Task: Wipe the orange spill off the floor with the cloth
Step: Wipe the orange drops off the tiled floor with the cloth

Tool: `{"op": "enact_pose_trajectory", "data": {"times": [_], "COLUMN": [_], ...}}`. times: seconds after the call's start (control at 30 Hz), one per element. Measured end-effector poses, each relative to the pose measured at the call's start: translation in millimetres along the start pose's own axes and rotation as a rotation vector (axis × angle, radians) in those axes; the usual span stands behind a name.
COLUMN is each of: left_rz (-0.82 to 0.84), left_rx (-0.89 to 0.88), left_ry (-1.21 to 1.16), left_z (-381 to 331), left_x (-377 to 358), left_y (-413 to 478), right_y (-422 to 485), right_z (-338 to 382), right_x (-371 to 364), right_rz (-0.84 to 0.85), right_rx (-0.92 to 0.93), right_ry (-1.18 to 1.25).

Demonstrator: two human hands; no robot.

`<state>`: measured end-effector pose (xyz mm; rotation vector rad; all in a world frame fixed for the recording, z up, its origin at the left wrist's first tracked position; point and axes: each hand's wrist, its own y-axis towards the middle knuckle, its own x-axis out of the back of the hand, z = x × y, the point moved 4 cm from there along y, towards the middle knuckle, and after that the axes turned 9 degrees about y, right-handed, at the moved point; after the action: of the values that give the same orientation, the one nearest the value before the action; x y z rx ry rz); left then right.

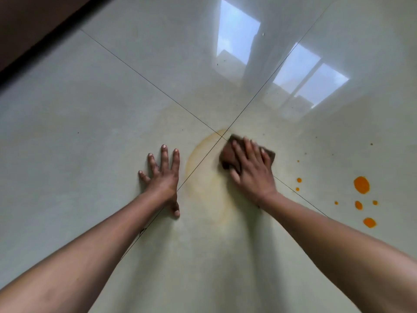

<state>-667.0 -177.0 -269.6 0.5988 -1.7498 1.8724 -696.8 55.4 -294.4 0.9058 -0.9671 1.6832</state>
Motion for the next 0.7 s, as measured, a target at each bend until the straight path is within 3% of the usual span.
{"op": "enact_pose_trajectory", "data": {"times": [0.07, 0.2, 0.23, 0.3, 0.43, 0.47, 0.5, 0.6, 0.7], "left_rz": [-0.006, -0.02, -0.028, -0.036, -0.037, -0.043, -0.044, -0.037, -0.037], "left_rx": [0.0, -0.026, -0.031, -0.029, -0.011, -0.007, -0.008, -0.017, -0.022], "left_ry": [-0.01, -0.044, -0.046, -0.043, -0.06, -0.066, -0.069, -0.106, -0.108], "left_z": [-1.4, 2.3, 2.0, 1.5, 2.8, 2.9, 3.0, 5.2, 5.0], "left_x": [0.8, 2.9, 3.5, 4.1, -1.4, -1.8, -2.0, 1.2, 2.7], "left_y": [1.8, -5.9, -6.8, -7.0, -1.3, -0.2, 0.4, -2.6, -4.1], "right_y": [21.2, -95.6, -116.0, -94.3, 47.9, 63.8, 65.1, -11.8, -60.9], "right_z": [28.4, 74.8, 63.7, 32.7, 22.7, 34.7, 50.7, 88.1, 56.1], "right_x": [-7.9, -57.9, -53.1, -40.2, 1.0, -1.3, -12.1, -45.3, -40.2], "right_rz": [-0.017, 0.22, 0.287, 0.252, -0.029, -0.051, -0.037, 0.134, 0.258], "right_rx": [-0.11, 0.385, 0.444, 0.511, -0.057, -0.127, -0.095, 0.293, 0.496], "right_ry": [0.037, 0.01, 0.013, -0.012, 0.047, 0.051, 0.041, -0.013, -0.043]}}
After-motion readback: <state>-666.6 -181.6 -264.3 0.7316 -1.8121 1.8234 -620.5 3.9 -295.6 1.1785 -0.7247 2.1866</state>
